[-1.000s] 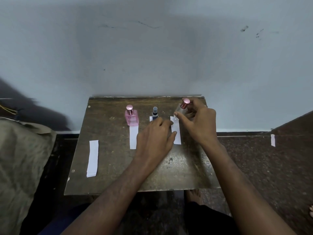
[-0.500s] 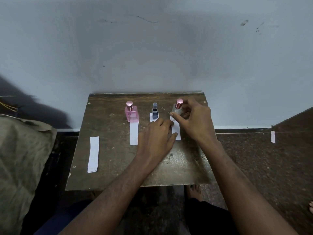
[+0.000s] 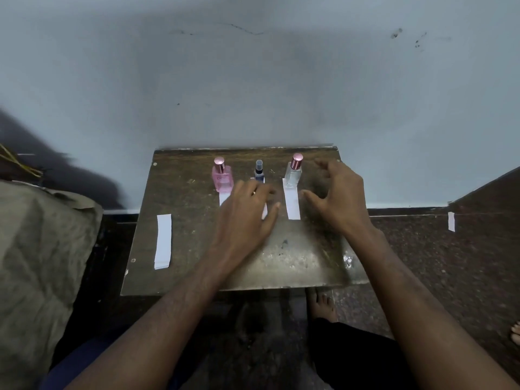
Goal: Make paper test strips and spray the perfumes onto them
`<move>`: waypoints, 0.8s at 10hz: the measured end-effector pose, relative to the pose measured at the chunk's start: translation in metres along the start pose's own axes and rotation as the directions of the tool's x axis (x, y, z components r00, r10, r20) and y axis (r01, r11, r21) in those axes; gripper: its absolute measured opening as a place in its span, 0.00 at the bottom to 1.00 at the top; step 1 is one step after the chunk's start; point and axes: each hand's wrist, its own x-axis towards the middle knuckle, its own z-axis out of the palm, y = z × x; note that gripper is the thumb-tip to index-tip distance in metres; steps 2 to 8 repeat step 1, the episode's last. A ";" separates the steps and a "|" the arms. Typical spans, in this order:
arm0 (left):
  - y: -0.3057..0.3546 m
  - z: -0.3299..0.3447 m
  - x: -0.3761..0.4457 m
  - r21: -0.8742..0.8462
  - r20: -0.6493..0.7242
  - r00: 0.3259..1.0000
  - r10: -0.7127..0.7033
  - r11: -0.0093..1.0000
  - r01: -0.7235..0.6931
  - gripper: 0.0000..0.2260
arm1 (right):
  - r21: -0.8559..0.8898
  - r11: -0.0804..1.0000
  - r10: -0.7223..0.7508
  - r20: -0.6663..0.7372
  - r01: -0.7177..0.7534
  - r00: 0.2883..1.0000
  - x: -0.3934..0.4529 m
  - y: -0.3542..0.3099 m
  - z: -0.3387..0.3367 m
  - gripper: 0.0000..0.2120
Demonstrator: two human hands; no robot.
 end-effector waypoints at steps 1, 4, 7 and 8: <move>-0.010 -0.014 -0.022 0.016 -0.098 0.995 -0.034 0.999 0.036 0.16 | -0.008 0.999 -0.054 -0.074 0.054 0.996 -0.027 -0.010 -0.001 0.24; -0.010 -0.014 -0.022 0.016 -0.098 0.995 -0.034 0.999 0.036 0.16 | -0.008 0.999 -0.054 -0.074 0.054 0.996 -0.027 -0.010 -0.001 0.24; -0.010 -0.014 -0.022 0.016 -0.098 0.995 -0.034 0.999 0.036 0.16 | -0.008 0.999 -0.054 -0.074 0.054 0.996 -0.027 -0.010 -0.001 0.24; -0.010 -0.014 -0.022 0.016 -0.098 0.995 -0.034 0.999 0.036 0.16 | -0.008 0.999 -0.054 -0.074 0.054 0.996 -0.027 -0.010 -0.001 0.24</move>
